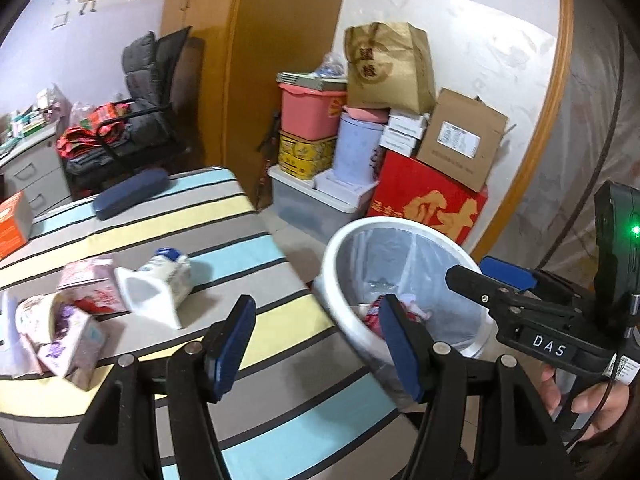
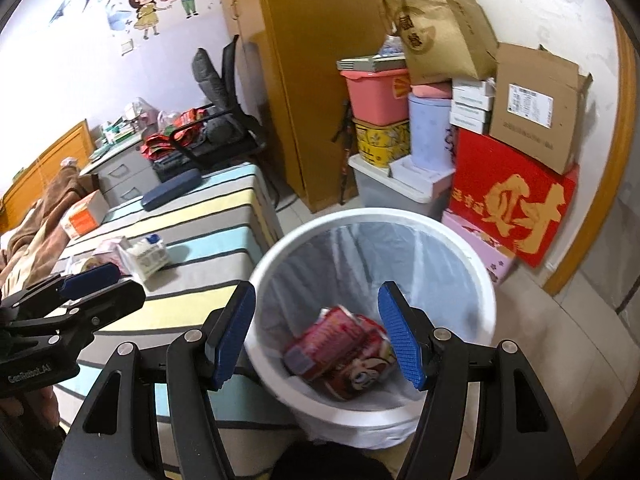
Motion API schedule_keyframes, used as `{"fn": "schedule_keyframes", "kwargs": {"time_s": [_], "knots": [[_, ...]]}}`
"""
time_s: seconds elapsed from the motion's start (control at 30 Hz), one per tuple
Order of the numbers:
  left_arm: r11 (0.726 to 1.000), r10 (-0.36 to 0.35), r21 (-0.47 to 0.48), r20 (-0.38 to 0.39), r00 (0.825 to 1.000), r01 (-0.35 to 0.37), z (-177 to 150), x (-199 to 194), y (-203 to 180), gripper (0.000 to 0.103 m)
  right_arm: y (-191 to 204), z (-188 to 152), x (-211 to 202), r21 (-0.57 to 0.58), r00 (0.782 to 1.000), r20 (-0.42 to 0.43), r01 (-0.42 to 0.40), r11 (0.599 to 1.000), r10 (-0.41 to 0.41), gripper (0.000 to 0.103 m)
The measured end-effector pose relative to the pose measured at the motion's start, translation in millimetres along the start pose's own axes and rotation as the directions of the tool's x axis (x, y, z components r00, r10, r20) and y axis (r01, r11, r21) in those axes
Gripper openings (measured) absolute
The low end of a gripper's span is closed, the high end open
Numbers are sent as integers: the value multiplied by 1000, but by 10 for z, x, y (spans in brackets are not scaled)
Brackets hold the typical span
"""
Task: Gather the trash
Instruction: 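Move both tools back over the table toward the remaining trash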
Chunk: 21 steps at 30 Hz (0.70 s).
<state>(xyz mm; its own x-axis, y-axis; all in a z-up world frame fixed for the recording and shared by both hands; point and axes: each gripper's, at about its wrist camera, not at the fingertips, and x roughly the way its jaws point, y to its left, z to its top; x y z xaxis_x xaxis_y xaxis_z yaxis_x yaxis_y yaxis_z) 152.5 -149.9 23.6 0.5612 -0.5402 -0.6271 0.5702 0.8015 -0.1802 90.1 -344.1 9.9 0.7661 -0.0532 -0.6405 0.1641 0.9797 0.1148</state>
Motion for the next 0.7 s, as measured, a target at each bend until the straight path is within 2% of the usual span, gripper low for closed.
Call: {"fn": "schedule_keyframes", "kwargs": {"time_s": [0.13,0.27,0.7], "knots": [[999,31,-24,22,999,-31,-32,-144,188,66,159,15,33,-18,1000,0,-19,1000,19,66],[994,104,-22,43,994,-103,-78,-277,354,66,334,30,74,-34,999,-2,-47,998,47,65],[969,210,-142,50,976,-201,-235,-551,1064,67,882,48,280,-93,991,-48,-127,988,123,66]]}}
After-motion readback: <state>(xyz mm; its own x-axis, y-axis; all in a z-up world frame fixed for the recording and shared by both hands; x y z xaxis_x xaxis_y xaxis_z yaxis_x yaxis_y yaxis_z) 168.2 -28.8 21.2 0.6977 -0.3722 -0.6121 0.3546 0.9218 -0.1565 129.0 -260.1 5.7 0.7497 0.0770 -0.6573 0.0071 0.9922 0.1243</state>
